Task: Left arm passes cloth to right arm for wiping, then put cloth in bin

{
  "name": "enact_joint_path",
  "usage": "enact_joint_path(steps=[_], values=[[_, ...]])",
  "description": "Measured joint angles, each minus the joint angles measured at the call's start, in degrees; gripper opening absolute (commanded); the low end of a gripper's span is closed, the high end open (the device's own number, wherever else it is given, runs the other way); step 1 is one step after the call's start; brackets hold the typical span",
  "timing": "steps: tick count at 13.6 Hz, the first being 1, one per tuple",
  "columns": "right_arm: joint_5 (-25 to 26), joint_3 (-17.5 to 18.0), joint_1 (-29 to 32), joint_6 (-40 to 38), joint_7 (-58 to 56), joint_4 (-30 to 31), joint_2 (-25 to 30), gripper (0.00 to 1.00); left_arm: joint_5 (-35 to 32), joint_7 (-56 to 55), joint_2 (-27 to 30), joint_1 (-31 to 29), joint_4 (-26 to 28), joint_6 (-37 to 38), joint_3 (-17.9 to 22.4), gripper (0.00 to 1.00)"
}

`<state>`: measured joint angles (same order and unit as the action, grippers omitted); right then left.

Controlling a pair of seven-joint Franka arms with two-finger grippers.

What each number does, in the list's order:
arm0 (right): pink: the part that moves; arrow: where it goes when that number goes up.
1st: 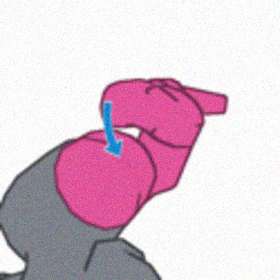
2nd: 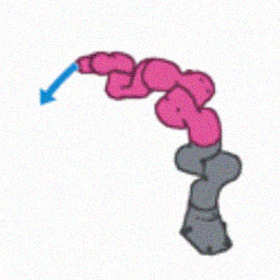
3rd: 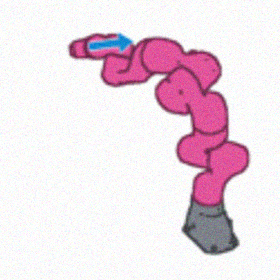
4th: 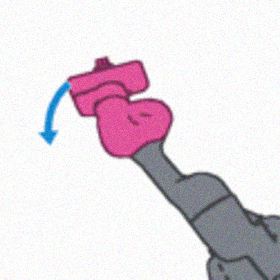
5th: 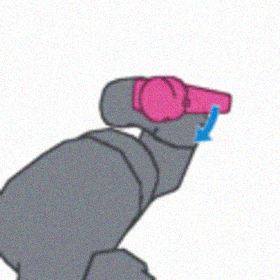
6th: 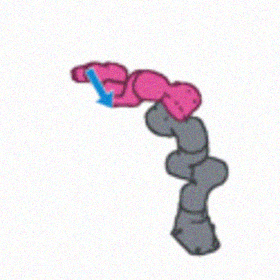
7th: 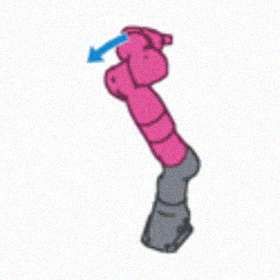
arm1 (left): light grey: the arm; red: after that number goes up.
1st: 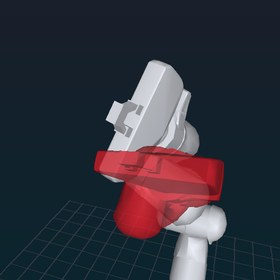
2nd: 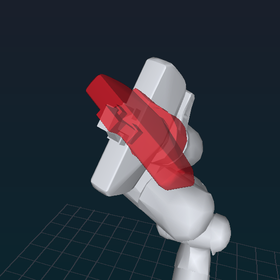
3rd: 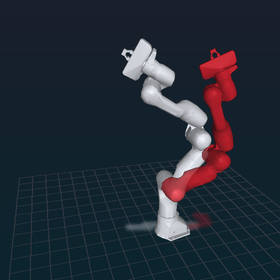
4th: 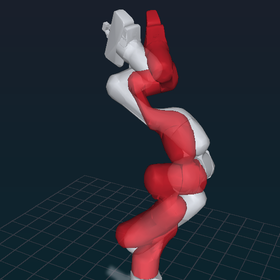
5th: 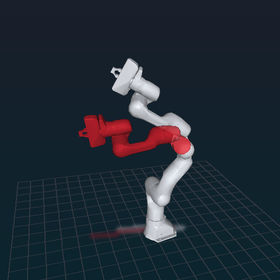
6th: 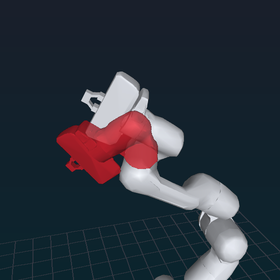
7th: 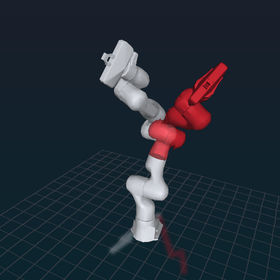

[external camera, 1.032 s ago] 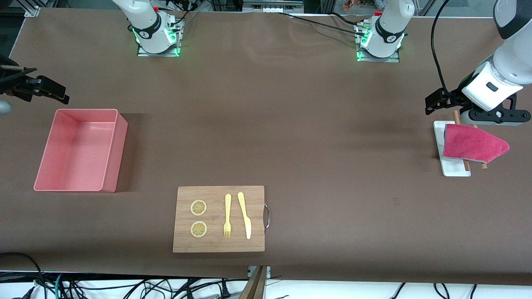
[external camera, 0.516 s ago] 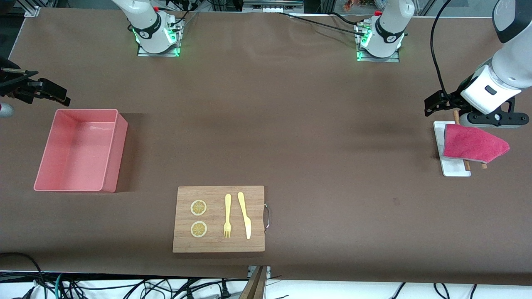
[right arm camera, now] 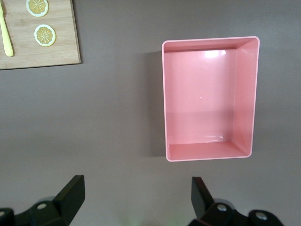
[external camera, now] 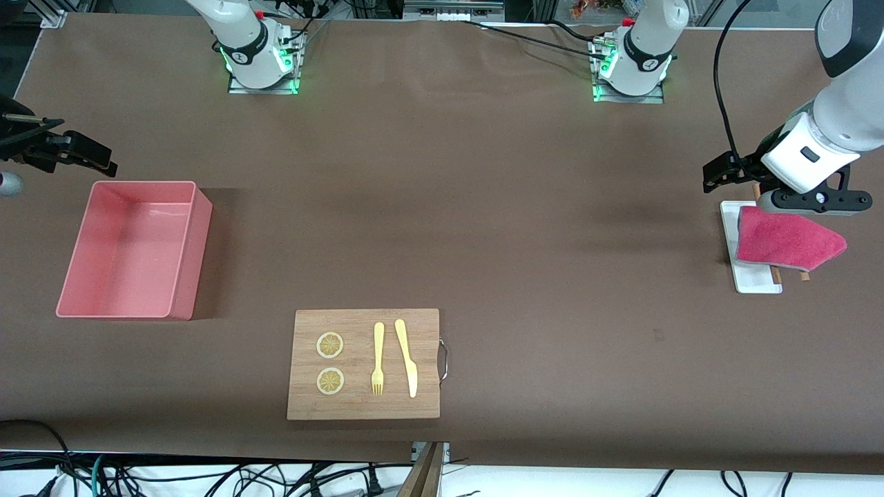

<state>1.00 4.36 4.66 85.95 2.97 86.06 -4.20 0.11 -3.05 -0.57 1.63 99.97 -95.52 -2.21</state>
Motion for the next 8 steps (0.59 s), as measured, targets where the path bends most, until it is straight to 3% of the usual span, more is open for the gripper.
enact_joint_path(steps=[8], values=[[0.0, 0.0, 0.0, 0.0, 0.0, 0.0, -0.01, 1.0, 0.0, 0.0, -0.02, 0.24, -0.02, 1.32, -0.03, 1.0]])
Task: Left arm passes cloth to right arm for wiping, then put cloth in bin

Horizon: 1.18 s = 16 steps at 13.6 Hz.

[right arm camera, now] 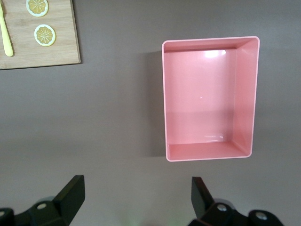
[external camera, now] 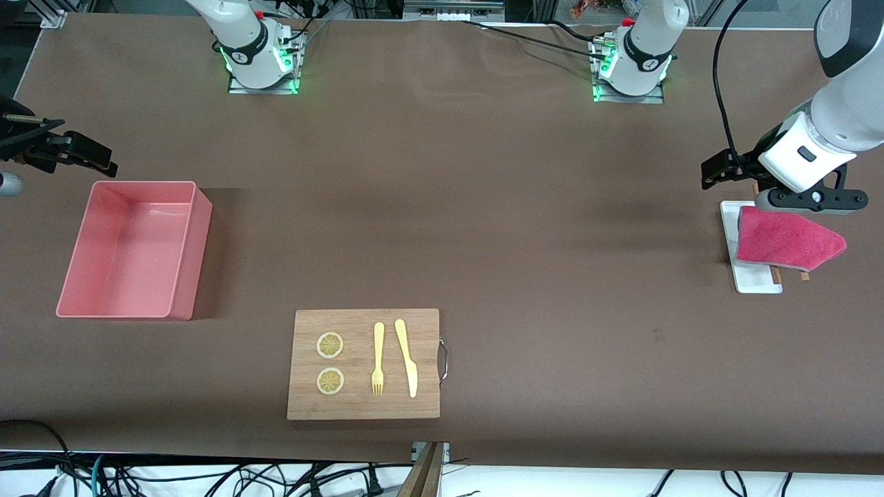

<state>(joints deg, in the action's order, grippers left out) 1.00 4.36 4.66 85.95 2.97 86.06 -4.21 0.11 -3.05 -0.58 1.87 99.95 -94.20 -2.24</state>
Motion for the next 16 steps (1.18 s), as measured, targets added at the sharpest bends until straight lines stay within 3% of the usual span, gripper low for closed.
enact_joint_path(steps=[8, 13, 16], values=[[0.0, 0.0, 0.0, 0.0, 0.0, 0.0, 0.0, 1.0, 0.0, 0.0, -0.03, 0.11, 0.0, 0.17, -0.01, 1.0], [0.0, -0.01, 0.0, 0.0, 0.0, 0.0, 0.0, 1.0, -0.01, 0.05, -0.3, 1.14, -0.15, 4.83, -1.31, 1.0], [0.0, -0.02, 0.04, 0.02, 0.0, 0.0, -0.01, 1.0, -2.86, 3.3, -4.34, 1.13, -0.13, 6.49, -1.41, 1.0]])
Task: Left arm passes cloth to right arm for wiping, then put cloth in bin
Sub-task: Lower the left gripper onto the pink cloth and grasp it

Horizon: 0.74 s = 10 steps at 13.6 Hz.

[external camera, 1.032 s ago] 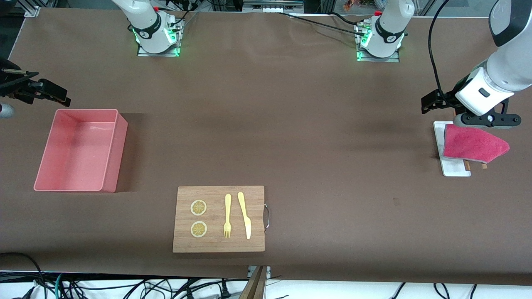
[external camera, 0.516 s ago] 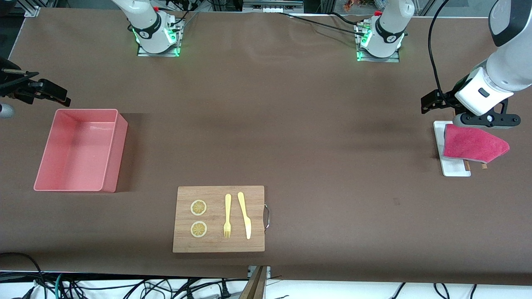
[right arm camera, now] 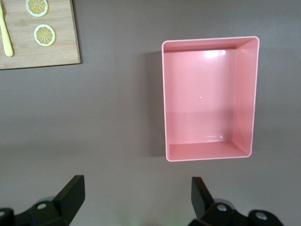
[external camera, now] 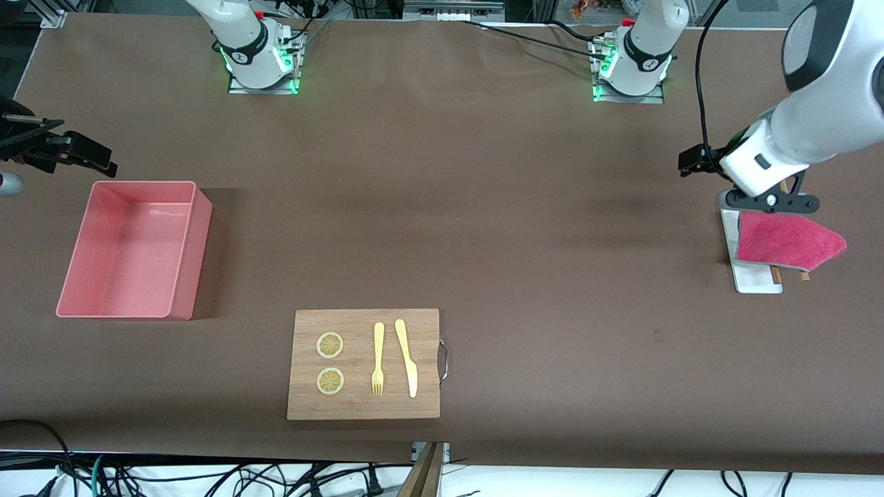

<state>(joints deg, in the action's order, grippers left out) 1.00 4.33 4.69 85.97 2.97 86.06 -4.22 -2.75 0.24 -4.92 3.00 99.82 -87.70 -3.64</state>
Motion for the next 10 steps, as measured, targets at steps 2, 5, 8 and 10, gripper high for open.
enact_joint_path(steps=[2, 5, 8, 10], values=[[0.0, 0.0, 0.01, 0.02, 0.0, -0.01, -0.01, 1.0, -3.38, 5.57, -5.59, -0.13, -1.03, -0.19, 0.36, 1.0], [0.0, -0.01, 0.03, 0.1, 0.0, -0.05, -0.03, 1.0, -9.73, 15.1, -16.7, -0.42, -5.76, -0.65, 0.76, 1.0], [0.0, -0.01, 0.03, 0.28, 0.0, -0.06, -0.06, 1.0, -17.12, 23.05, -24.52, -0.51, -8.7, -1.49, 0.74, 1.0], [0.44, 0.0, 0.0, 0.36, 0.0, -0.06, -0.06, 1.0, -18.52, 30.21, -27.14, -1.61, -9.3, -5.89, 0.81, 1.0]])
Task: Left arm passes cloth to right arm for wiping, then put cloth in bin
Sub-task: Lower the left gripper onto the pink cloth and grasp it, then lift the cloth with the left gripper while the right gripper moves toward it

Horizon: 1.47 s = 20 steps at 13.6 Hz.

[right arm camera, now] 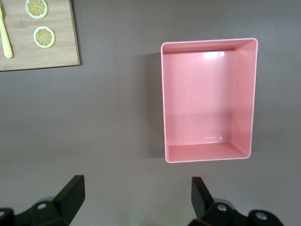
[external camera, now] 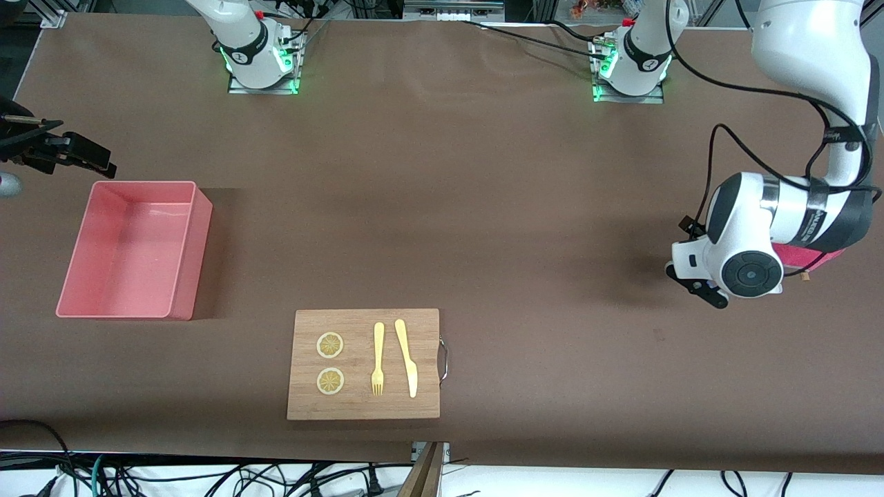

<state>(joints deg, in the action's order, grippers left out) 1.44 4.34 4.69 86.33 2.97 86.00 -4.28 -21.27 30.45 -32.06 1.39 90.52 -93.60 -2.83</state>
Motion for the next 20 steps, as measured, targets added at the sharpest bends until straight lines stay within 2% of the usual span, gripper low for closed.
enact_joint_path(steps=[5, 8, 12, 14, 15, 16, 17, 20], values=[[0.58, 0.16, -0.21, 0.55, 0.0, -0.01, -0.01, 1.0, -0.05, 19.64, -6.92, -7.09, -2.47, -11.08, 0.15, 1.0], [0.59, 0.16, -0.23, 0.61, 0.0, -0.01, -0.01, 1.0, -0.05, 24.08, -9.37, -8.47, -4.43, -11.29, 0.15, 1.0], [0.66, 0.35, -0.32, 0.68, 0.0, -0.01, -0.01, 1.0, -0.05, 28.72, -9.95, -9.82, -4.62, -11.01, 0.17, 0.98], [0.84, 0.3, -0.27, 0.68, 0.0, -0.01, -0.08, 1.0, -0.05, 30.43, -10.13, -10.93, -4.61, -9.72, 0.18, 0.92], [0.87, 0.21, -0.23, 0.68, 0.0, -0.01, -0.18, 1.0, -0.05, 31.0, -10.24, -11.36, -4.61, -8.47, 0.17, 0.87], [0.89, 0.12, -0.21, 0.69, 0.0, -0.01, -0.34, 1.0, -0.05, 31.49, -10.35, -11.62, -4.61, -7.27, 0.17, 0.77], [0.9, 0.09, -0.19, 0.69, 0.0, -0.01, -0.62, 1.0, -0.05, 31.91, -10.43, -11.76, -4.6, -6.27, 0.17, 0.74], [0.9, 0.1, -0.2, 1.54, 0.0, -0.01, -1.52, 1.0, -0.05, 32.31, -10.97, -11.78, -4.51, -5.31, 0.11, 0.48]])
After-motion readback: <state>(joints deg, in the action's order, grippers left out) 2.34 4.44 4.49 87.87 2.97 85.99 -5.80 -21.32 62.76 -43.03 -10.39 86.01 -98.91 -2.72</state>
